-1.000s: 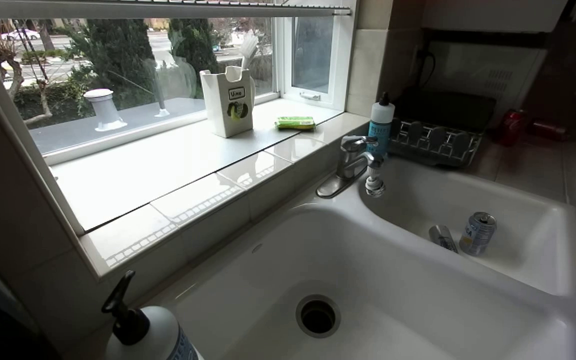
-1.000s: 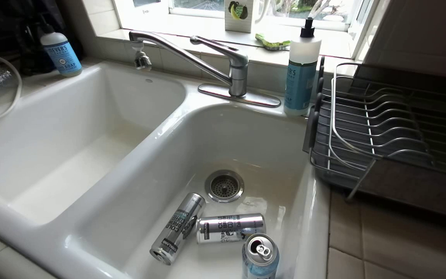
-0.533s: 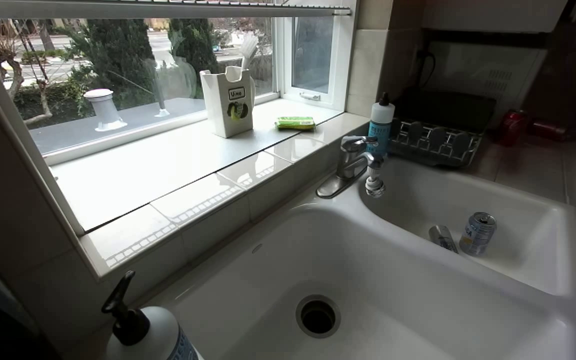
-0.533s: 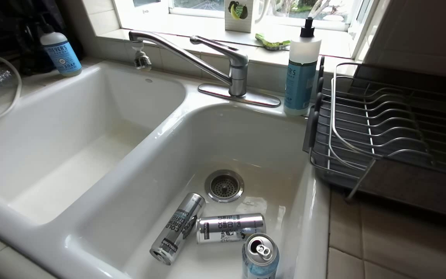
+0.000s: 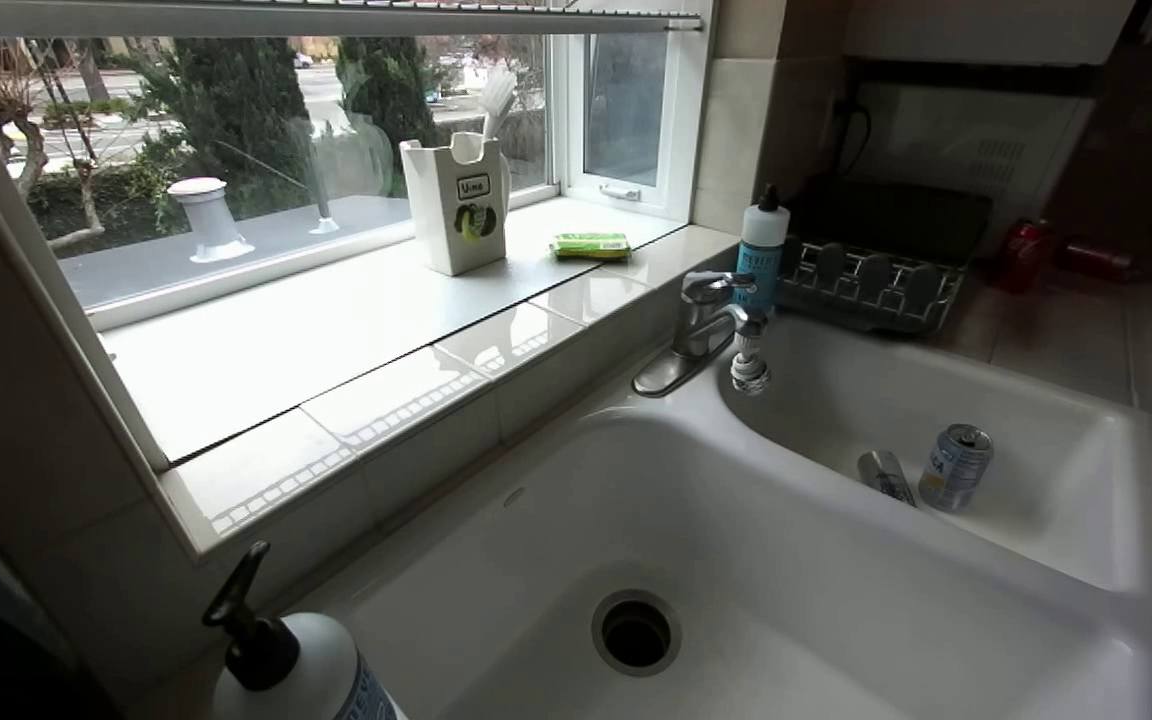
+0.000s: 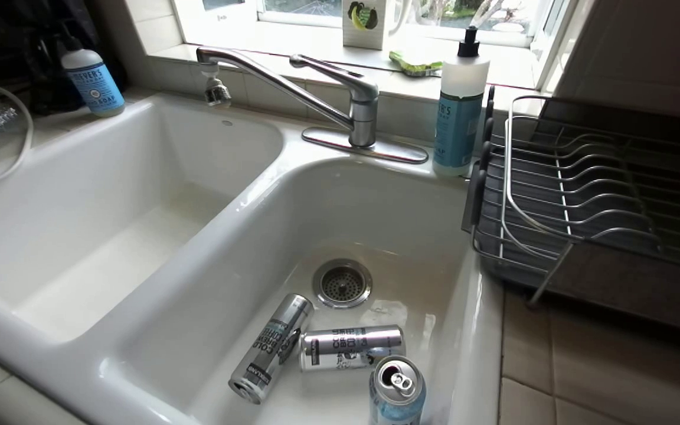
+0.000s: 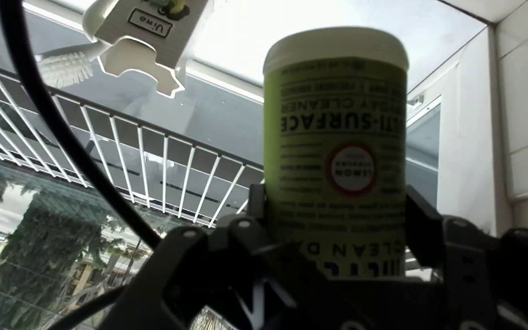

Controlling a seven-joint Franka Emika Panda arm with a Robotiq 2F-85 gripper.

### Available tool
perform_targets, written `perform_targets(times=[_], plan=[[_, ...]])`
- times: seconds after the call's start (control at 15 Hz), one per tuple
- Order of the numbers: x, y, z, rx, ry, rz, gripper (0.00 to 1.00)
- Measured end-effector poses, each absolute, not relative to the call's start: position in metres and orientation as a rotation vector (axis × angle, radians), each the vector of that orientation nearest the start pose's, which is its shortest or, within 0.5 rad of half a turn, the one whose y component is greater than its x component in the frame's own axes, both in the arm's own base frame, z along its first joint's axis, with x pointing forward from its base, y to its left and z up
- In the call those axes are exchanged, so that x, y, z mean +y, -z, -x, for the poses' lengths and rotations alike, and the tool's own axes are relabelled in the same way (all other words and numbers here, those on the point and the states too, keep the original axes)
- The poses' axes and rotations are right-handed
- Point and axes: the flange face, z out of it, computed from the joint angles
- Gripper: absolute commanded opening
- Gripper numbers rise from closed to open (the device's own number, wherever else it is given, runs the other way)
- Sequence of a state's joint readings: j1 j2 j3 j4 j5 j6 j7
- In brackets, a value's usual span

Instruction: Shift the yellow bottle to the sink

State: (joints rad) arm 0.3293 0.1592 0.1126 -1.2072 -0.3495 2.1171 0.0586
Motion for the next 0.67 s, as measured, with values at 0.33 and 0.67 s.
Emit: perform_targets(times=[0.33, 0.67], plan=[[0.251, -0.746, -0.541, -0.715, 1.163, 2.963, 0.45], [0.248, -0.722, -0.510, -0.738, 1.136, 2.940, 0.70]])
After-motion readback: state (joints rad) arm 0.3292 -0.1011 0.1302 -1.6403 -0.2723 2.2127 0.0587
